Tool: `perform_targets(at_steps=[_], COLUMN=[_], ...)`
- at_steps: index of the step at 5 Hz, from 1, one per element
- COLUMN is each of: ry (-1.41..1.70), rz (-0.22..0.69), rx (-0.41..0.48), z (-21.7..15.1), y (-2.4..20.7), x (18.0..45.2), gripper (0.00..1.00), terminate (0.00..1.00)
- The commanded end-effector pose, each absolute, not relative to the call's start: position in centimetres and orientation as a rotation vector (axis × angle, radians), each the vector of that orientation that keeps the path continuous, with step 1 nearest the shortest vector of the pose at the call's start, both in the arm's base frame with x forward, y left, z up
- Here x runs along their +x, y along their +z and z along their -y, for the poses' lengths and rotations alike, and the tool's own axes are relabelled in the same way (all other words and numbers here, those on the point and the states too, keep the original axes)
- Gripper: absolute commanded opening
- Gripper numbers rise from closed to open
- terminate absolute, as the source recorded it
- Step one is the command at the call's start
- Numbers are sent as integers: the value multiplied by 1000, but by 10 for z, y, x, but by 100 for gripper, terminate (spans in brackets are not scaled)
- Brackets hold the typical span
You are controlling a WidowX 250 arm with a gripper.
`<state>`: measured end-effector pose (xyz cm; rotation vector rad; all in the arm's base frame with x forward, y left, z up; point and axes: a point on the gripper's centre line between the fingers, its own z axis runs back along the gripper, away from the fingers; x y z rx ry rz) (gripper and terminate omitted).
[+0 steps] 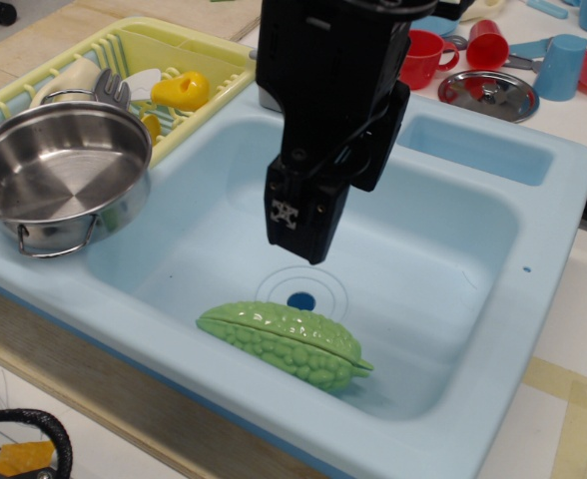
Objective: Put green squash into pot or pan
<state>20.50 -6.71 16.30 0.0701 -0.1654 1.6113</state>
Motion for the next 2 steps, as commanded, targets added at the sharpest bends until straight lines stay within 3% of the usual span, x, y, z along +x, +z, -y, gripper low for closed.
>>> perform_targets(at_steps=[1,2], ry=[1611,1656], rz=[165,82], rx=[70,98], z=[67,66], y=[163,145], x=[205,196], gripper=[100,100], terminate=[0,0])
